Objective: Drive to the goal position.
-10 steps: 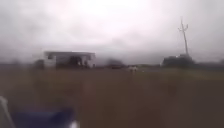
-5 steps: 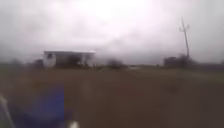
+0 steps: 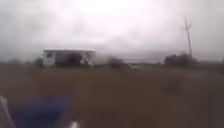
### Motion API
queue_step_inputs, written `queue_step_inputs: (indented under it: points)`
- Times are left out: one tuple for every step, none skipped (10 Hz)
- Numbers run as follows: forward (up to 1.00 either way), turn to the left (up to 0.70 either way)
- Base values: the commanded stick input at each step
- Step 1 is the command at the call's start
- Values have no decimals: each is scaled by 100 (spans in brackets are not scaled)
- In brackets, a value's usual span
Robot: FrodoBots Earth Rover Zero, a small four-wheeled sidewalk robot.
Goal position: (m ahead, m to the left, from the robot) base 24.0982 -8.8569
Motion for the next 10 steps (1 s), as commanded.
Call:
queue_step_inputs:
  points:
    - [70, 0]
    - [70, 0]
    - [70, 0]
    - [70, 0]
    - [70, 0]
    - [70, 0]
    - [70, 0]
    - [70, 0]
    - [70, 0]
    - [70, 0]
